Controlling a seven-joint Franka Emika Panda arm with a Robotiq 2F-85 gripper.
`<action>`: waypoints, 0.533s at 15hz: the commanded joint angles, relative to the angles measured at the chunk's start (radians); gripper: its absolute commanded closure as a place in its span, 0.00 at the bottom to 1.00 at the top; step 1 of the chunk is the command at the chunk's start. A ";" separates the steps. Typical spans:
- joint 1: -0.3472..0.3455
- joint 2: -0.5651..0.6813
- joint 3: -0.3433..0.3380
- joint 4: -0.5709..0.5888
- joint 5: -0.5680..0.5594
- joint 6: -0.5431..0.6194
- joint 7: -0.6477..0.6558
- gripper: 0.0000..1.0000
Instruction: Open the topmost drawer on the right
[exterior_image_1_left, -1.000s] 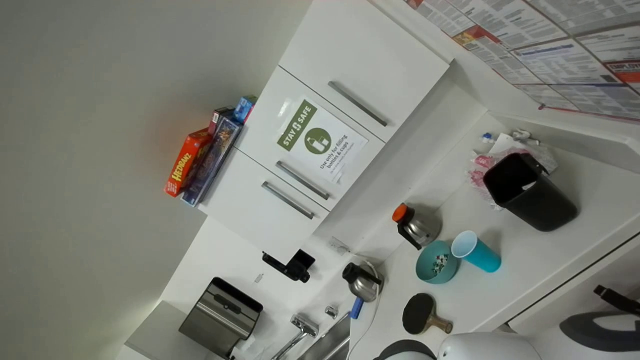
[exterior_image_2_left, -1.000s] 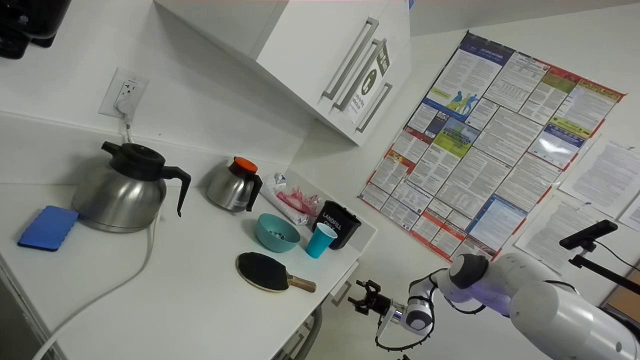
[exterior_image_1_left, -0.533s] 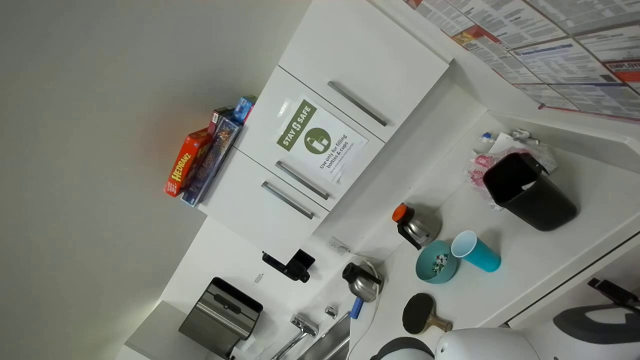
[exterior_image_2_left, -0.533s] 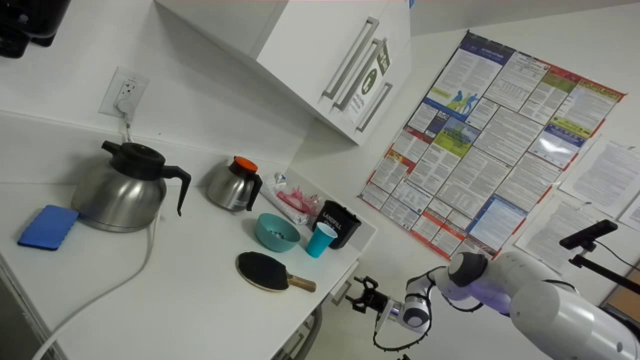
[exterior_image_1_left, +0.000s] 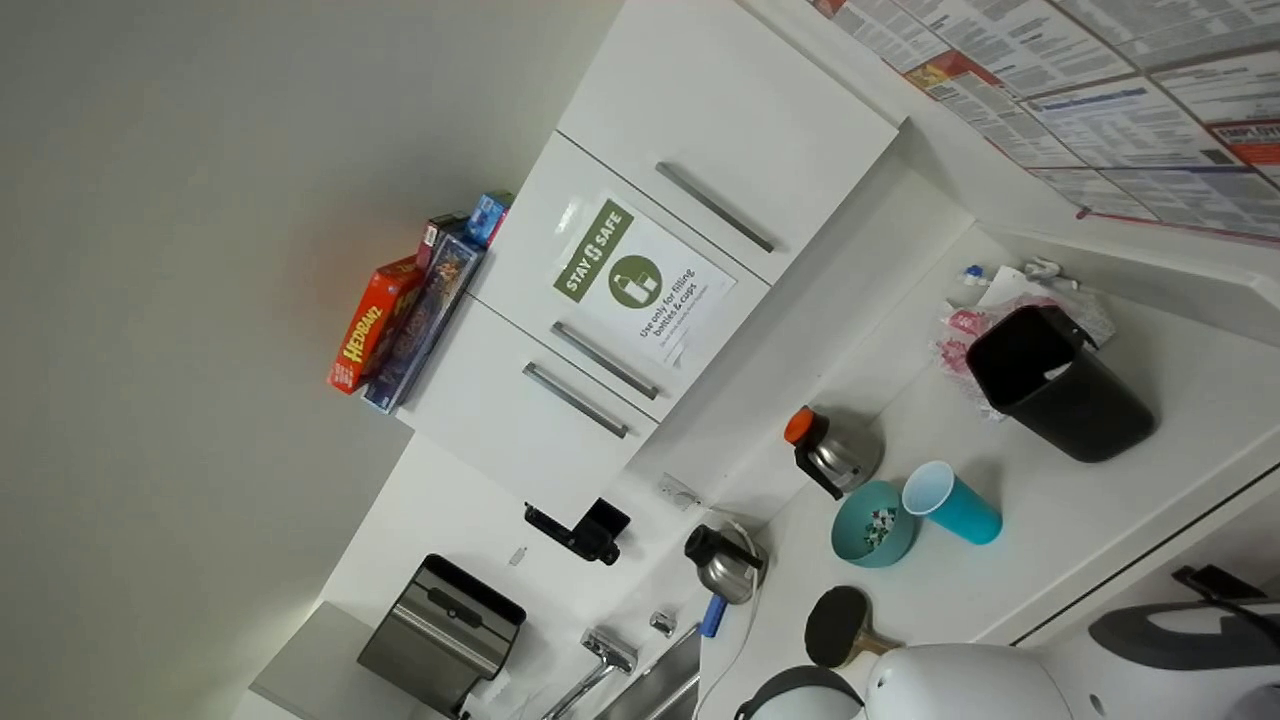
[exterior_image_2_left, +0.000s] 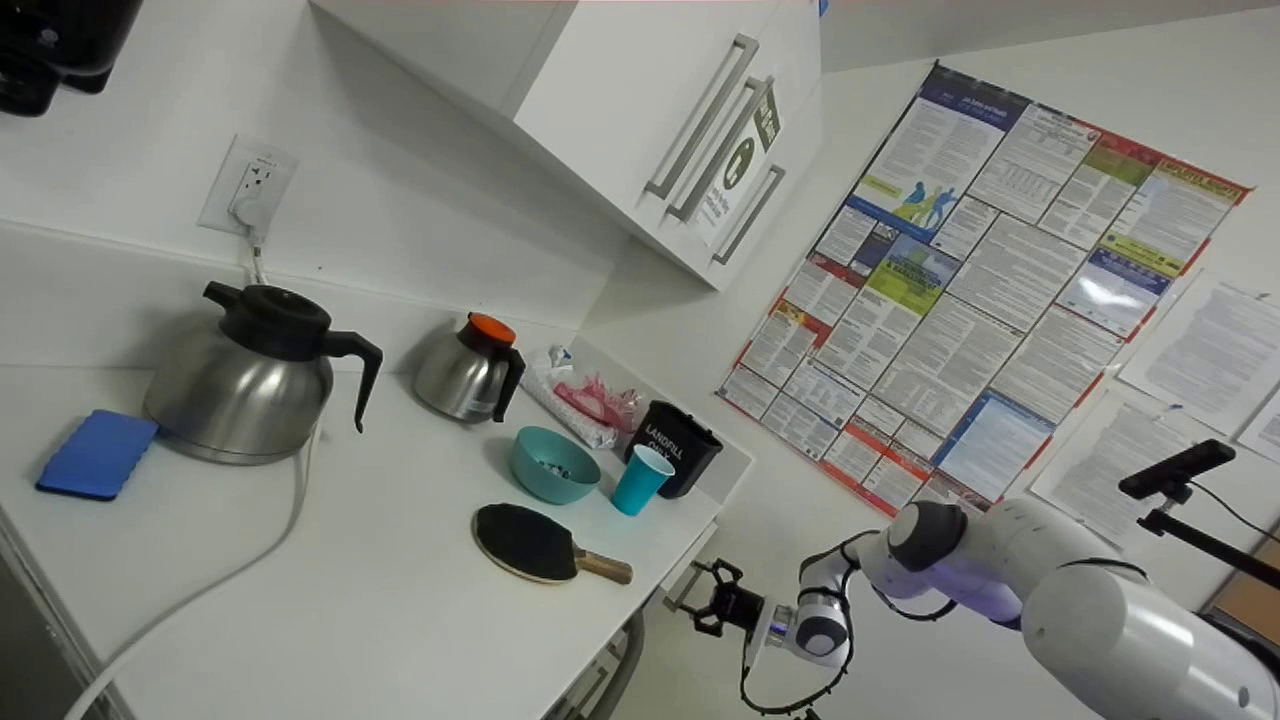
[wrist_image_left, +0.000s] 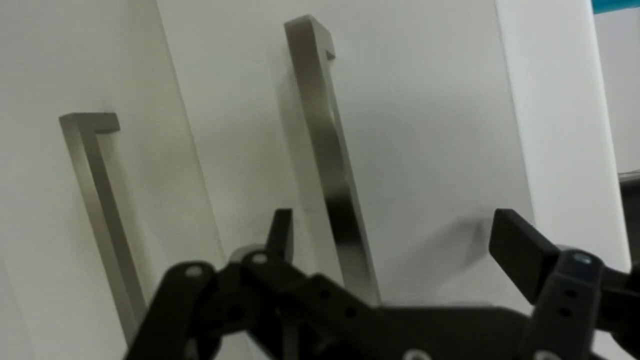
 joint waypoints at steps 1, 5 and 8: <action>0.035 0.001 -0.010 -0.018 -0.003 0.034 0.014 0.00; 0.050 0.002 -0.012 -0.014 0.002 0.056 -0.036 0.25; 0.050 0.002 -0.010 -0.015 0.006 0.068 -0.071 0.42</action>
